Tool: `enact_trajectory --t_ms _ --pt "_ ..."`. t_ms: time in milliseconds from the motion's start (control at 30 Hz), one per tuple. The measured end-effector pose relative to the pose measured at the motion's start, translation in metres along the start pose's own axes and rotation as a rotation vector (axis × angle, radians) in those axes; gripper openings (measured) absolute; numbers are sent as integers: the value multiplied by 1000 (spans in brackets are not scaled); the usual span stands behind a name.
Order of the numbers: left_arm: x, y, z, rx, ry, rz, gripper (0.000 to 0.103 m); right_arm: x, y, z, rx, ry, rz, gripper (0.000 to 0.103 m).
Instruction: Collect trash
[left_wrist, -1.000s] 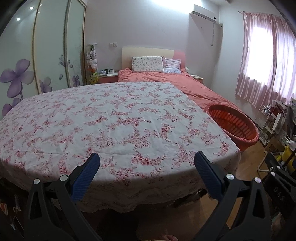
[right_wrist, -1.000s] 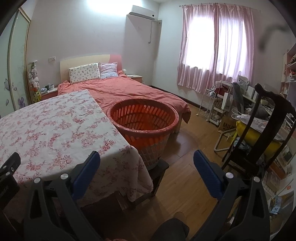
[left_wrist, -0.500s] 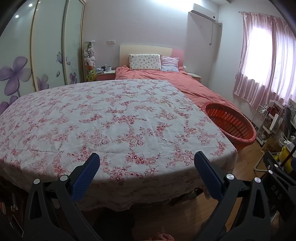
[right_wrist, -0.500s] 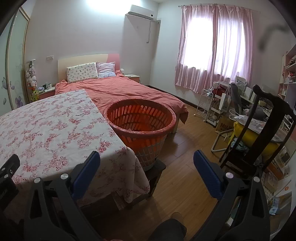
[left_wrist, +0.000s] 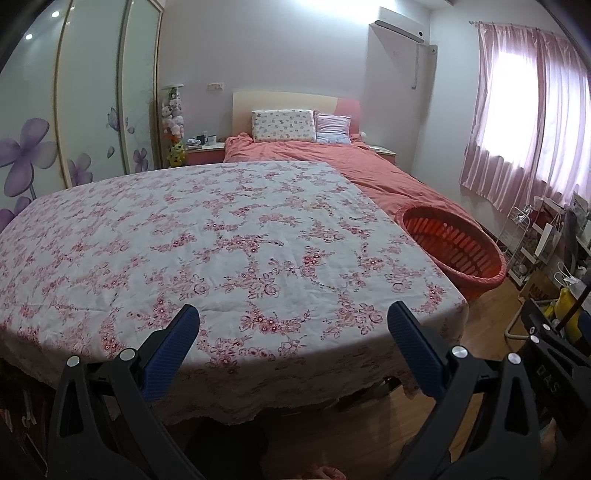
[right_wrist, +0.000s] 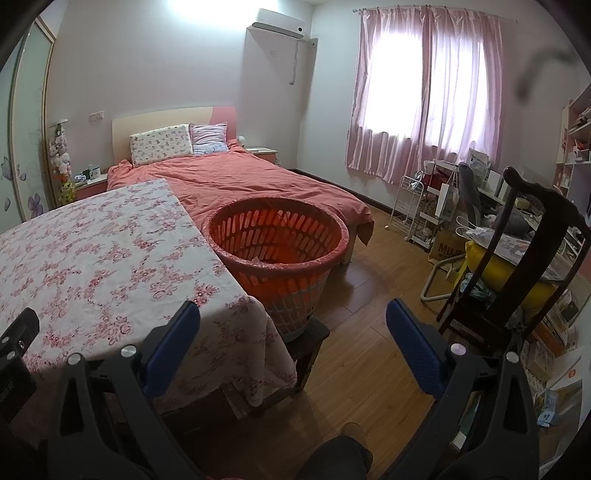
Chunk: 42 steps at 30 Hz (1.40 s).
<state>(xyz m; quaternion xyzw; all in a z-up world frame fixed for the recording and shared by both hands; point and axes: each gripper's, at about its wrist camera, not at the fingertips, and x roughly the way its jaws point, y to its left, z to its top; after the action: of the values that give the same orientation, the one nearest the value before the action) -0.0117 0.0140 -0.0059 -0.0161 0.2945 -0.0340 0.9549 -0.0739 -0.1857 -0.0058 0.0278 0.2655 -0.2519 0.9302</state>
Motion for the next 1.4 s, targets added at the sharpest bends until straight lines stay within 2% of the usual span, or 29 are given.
enact_trajectory --t_ms 467,1400 --pt "2 -15 2 24 4 -9 100 3 -5 2 17 6 0 99" --pt "5 -15 3 21 16 3 100 3 -7 4 21 6 1 99"
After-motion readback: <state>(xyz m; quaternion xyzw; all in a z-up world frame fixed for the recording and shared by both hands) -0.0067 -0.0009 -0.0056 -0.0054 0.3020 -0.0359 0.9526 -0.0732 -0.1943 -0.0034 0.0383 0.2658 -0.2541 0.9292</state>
